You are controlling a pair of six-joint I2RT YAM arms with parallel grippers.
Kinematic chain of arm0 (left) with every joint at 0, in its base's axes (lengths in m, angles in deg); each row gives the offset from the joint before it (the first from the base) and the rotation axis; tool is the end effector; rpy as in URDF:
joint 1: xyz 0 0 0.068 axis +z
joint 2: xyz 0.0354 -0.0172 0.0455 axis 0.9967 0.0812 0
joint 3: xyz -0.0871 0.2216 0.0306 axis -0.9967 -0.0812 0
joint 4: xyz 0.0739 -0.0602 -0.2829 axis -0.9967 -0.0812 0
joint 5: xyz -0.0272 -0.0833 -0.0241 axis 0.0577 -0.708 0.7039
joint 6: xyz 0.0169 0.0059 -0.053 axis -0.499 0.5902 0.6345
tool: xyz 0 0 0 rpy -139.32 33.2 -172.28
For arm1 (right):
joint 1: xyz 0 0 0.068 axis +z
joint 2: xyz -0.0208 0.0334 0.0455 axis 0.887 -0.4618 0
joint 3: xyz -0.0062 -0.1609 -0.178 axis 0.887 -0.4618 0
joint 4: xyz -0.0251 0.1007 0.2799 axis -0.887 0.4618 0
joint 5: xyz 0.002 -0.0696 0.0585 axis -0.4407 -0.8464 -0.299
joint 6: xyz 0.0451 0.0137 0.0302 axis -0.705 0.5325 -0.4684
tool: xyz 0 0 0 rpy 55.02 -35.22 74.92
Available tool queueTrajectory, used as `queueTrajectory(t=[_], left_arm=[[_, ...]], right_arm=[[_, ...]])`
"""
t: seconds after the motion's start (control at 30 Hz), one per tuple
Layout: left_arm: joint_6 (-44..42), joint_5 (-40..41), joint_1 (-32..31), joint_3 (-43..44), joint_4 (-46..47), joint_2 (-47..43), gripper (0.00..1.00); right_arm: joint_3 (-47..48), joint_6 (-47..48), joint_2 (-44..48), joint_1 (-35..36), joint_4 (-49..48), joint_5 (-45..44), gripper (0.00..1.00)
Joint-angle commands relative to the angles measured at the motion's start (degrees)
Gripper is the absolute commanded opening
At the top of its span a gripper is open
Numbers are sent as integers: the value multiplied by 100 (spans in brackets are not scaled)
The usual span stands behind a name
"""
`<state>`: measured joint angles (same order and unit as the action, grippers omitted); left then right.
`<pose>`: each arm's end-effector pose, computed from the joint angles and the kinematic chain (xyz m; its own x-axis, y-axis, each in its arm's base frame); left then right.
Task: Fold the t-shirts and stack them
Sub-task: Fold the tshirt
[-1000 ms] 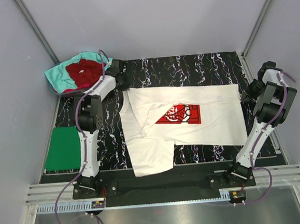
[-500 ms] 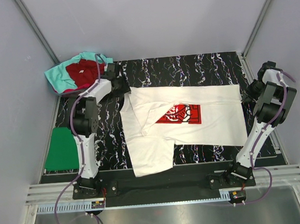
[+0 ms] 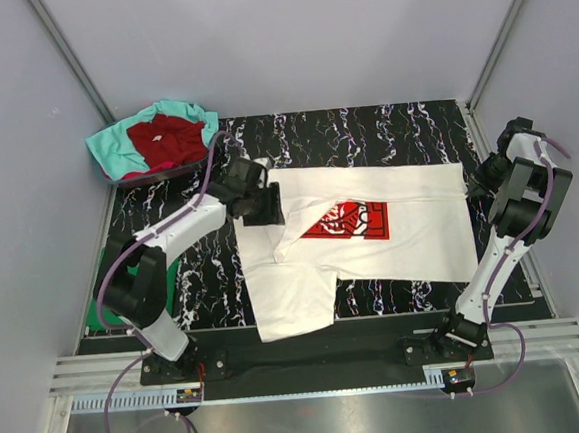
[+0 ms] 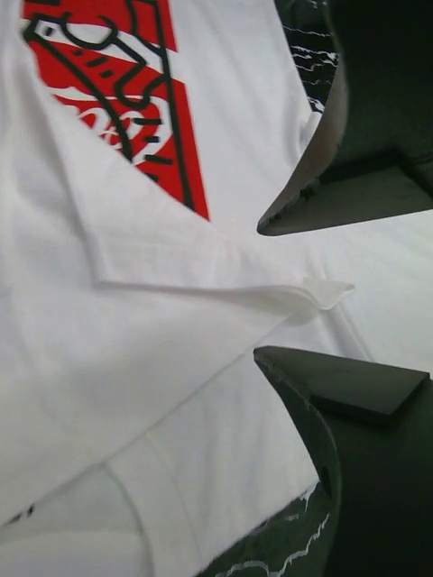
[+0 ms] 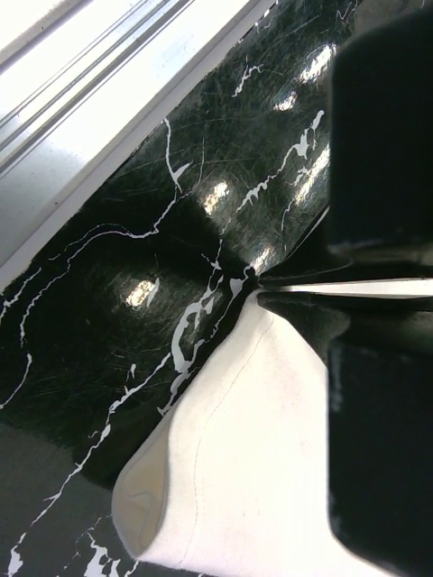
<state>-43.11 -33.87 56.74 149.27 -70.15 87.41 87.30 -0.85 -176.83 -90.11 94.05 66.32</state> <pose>0.3379 -0.1898 0.1770 -0.8720 -0.0231 -0.4889 0.1730 0.9199 -0.3520 0.4120 -0.2112 0.1147 -0.6352 0.7497 -0.1857 0.7285 0.6615 0.1784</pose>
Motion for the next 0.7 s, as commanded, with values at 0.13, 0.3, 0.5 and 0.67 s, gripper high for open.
queueTrajectory(t=[0.13,0.3,0.5,0.67], left_arm=[[-43,232,-488,-46,-394,231,50],[133,364,-752,-239,-474,170,51],[265,469,-919,-450,-624,223,53],[274,637,-919,-433,-738,170,57]], right_arm=[[18,-32,86,-68,-210,114,0],[-17,3,139,-68,-201,96,0],[-87,-15,165,-77,-254,140,0],[-140,-32,165,-68,-298,184,0]])
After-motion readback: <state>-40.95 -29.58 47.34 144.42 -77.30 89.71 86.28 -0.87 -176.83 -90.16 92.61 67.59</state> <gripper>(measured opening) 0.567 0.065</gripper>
